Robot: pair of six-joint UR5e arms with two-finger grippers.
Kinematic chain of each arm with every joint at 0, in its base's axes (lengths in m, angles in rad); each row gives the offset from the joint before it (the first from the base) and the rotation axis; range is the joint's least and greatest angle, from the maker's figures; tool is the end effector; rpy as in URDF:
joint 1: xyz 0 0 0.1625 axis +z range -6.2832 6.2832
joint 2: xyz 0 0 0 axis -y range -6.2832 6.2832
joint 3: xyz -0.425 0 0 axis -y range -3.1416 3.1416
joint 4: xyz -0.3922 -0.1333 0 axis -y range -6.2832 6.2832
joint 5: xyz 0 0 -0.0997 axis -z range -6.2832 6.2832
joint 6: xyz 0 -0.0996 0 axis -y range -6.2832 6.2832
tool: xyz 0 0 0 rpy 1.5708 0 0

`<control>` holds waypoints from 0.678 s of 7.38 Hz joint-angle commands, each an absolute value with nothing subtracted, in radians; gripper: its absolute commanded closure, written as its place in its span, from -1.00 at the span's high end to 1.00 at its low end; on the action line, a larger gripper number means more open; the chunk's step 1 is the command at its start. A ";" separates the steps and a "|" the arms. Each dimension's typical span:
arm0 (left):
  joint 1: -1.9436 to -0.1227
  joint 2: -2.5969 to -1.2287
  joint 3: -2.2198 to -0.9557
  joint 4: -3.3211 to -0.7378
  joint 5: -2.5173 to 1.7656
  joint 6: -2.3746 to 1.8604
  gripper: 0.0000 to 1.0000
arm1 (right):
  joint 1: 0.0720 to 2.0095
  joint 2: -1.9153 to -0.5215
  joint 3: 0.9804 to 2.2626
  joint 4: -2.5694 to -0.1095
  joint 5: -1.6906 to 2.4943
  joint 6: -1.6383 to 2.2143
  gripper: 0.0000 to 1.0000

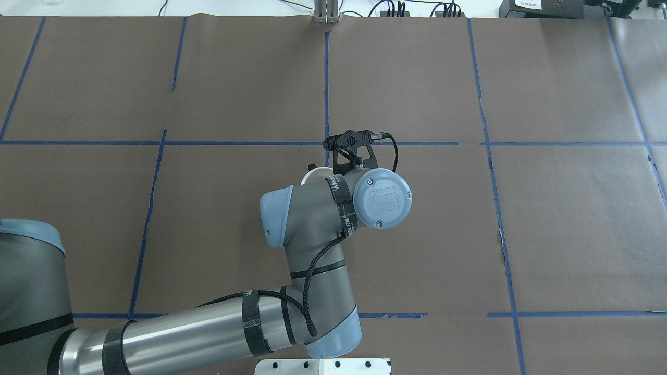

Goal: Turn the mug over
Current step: 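Rotate the mug upright and lower it onto the table with the left gripper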

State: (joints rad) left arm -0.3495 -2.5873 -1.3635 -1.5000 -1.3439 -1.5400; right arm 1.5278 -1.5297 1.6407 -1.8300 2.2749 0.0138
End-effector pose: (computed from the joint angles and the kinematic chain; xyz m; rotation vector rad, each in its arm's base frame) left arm 0.6711 -0.4103 0.1070 0.3538 0.6853 -0.3866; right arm 0.0475 -0.4971 0.6335 -0.1619 -0.6984 0.0242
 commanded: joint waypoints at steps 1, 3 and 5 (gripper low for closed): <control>-0.348 -2.586 -1.364 -1.500 -1.341 -1.540 0.99 | 1.528 -1.529 1.640 -1.830 2.275 0.014 1.00; -0.348 -2.588 -1.365 -1.500 -1.336 -1.540 1.00 | 1.528 -1.529 1.640 -1.830 2.275 0.014 1.00; -0.350 -2.591 -1.388 -1.496 -1.339 -1.523 1.00 | 1.528 -1.529 1.640 -1.830 2.275 0.014 1.00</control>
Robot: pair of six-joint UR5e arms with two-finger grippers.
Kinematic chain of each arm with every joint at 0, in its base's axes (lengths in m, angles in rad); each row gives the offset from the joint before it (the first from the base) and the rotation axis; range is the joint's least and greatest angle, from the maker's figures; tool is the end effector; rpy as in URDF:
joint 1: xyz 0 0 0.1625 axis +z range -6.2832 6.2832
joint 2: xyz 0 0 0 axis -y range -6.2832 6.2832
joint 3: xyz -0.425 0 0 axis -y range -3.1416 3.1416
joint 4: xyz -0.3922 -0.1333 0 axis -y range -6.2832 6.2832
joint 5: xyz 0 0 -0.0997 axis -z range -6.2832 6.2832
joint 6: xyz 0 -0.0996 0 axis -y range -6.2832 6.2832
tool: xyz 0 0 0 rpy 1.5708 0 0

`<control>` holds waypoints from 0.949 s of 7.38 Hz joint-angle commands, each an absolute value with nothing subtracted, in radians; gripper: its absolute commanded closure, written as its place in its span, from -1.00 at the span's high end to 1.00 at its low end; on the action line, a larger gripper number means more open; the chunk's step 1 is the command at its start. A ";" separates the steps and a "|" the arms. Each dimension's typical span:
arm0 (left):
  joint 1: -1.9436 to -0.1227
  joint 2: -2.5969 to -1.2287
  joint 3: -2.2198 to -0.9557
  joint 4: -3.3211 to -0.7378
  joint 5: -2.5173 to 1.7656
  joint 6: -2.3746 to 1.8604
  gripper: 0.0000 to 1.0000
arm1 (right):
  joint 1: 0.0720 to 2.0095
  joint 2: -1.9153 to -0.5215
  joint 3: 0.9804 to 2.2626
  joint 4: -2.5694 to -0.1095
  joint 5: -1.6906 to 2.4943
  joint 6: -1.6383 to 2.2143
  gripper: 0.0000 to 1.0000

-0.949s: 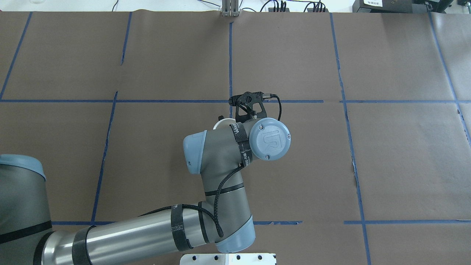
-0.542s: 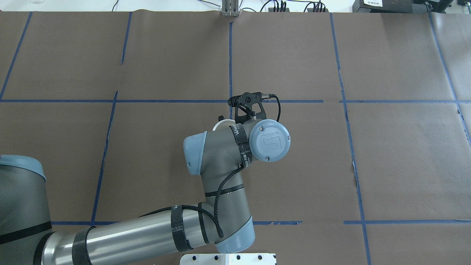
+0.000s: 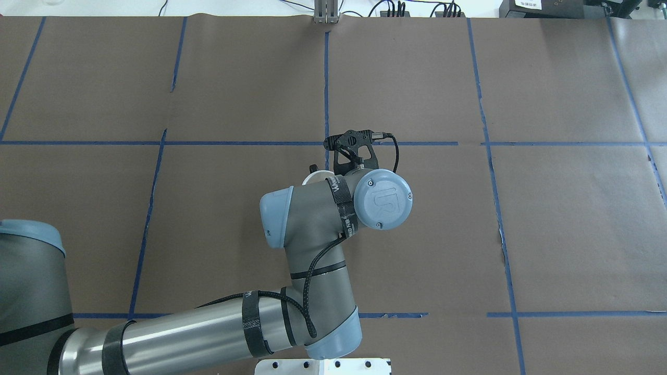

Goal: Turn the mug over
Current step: 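Rotate the mug upright and lower it onto the table with the left gripper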

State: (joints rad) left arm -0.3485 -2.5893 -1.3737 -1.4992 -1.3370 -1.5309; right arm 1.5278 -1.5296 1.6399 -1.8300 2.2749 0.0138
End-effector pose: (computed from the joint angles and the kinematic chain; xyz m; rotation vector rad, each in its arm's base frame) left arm 0.6684 -0.4092 0.1013 0.3648 0.6935 -0.3804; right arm 0.0475 -0.4972 0.6338 -0.1626 -0.6984 0.0245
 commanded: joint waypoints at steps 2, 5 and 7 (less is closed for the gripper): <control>-0.357 -2.591 -1.521 -1.387 -1.356 -1.381 1.00 | 1.528 -1.529 1.640 -1.830 2.275 0.014 1.00; -0.487 -2.580 -1.600 -1.367 -1.538 -1.173 1.00 | 1.528 -1.529 1.640 -1.830 2.275 0.014 1.00; -0.570 -2.498 -1.694 -1.373 -1.623 -1.044 1.00 | 1.528 -1.531 1.641 -1.830 2.275 0.014 1.00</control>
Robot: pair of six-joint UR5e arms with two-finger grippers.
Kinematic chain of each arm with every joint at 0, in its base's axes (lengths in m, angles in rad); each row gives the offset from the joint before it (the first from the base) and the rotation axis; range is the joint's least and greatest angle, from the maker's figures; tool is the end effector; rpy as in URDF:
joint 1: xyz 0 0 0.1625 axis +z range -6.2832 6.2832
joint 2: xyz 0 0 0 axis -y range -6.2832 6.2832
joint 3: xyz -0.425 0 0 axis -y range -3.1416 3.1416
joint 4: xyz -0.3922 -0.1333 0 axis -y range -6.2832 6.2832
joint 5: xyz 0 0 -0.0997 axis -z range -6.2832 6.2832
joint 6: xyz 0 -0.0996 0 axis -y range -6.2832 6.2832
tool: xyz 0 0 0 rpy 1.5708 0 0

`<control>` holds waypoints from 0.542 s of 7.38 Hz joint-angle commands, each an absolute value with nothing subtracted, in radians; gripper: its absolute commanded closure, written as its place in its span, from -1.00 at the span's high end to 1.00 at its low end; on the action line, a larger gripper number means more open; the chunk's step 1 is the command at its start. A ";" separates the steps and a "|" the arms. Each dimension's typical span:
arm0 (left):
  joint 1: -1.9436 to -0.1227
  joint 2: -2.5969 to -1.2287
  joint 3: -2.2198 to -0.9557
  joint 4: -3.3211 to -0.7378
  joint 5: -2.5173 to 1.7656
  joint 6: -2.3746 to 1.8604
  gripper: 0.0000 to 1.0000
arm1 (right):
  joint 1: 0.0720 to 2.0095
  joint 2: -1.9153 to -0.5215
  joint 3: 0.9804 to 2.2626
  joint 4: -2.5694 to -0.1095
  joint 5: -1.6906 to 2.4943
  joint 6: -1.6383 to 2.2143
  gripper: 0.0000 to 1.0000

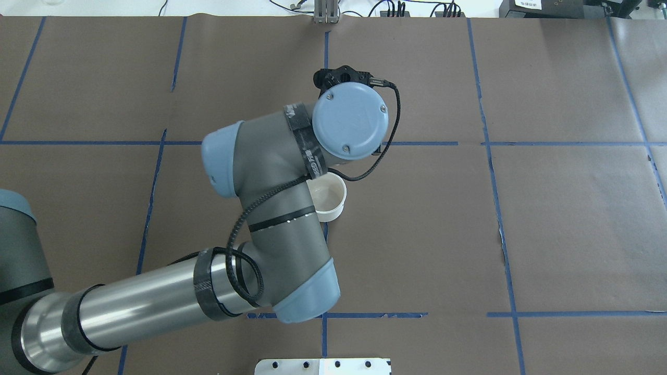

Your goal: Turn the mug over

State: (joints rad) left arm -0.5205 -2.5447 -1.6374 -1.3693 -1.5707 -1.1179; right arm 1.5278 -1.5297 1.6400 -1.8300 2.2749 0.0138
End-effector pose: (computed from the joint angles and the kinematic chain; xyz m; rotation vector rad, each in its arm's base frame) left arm 0.5328 -0.4591 0.0554 0.3926 0.7417 -0.0636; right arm 0.0475 -0.4971 0.6338 -0.1626 -0.6984 0.0245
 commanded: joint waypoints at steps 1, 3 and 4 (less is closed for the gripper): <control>-0.615 -2.461 -1.735 -1.381 -1.653 -1.010 1.00 | 1.528 -1.529 1.640 -1.830 2.275 0.014 1.00; -0.716 -2.335 -1.761 -1.519 -1.790 -0.878 1.00 | 1.528 -1.529 1.640 -1.830 2.275 0.014 1.00; -0.735 -2.282 -1.766 -1.587 -1.837 -0.874 1.00 | 1.528 -1.529 1.640 -1.830 2.275 0.014 1.00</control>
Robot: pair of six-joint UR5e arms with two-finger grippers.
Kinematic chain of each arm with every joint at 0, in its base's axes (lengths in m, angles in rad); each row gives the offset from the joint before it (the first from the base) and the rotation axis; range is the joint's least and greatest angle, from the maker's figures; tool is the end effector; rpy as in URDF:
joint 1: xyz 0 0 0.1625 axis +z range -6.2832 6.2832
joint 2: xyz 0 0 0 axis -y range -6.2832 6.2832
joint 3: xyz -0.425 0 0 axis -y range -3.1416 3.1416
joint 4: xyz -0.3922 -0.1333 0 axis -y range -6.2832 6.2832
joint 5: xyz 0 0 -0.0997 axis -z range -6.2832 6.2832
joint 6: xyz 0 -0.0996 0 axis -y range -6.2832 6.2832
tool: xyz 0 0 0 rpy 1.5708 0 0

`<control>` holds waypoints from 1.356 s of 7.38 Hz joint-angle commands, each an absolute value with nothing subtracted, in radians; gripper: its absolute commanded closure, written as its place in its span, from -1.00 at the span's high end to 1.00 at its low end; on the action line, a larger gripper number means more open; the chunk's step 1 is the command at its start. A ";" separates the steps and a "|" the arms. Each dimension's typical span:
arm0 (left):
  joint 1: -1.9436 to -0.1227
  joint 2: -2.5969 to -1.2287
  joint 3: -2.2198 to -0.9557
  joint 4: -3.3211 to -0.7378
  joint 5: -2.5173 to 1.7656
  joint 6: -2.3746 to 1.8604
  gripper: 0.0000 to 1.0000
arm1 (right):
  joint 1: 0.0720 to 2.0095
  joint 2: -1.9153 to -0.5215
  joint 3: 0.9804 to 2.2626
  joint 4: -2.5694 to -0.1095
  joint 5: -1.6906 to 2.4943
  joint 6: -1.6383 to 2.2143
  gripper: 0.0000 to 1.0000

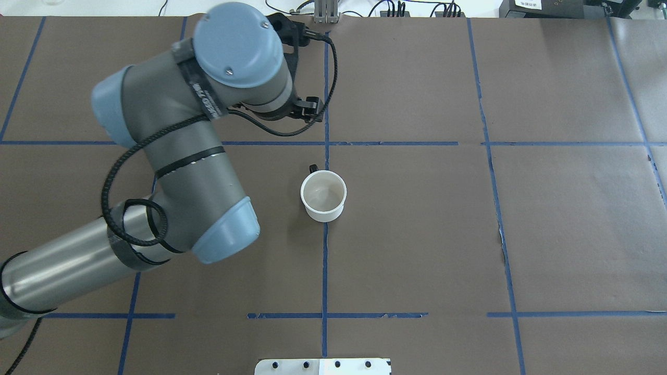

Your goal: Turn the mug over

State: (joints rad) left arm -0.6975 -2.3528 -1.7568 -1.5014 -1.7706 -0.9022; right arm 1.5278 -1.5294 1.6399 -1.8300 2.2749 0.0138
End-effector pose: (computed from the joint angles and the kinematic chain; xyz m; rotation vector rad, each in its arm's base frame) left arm 0.4332 -0.5111 0.1237 0.4208 0.8120 0.0629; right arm 0.0475 -0.4972 0.6337 -0.1624 -0.6984 0.0244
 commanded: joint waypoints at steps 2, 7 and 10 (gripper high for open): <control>-0.860 -2.185 -1.764 -1.649 -1.993 -0.750 1.00 | 1.528 -1.531 1.640 -1.830 2.275 0.014 1.00; -1.252 -1.889 -1.743 -1.638 -2.161 -0.288 1.00 | 1.528 -1.529 1.641 -1.830 2.275 0.014 1.00; -1.420 -1.719 -1.733 -1.594 -2.250 -0.089 1.00 | 1.528 -1.529 1.640 -1.830 2.275 0.014 1.00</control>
State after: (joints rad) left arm -1.3478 -1.7928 -1.7377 -1.6165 -2.1853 -0.1533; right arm 1.5278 -1.5303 1.6406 -1.8300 2.2749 0.0138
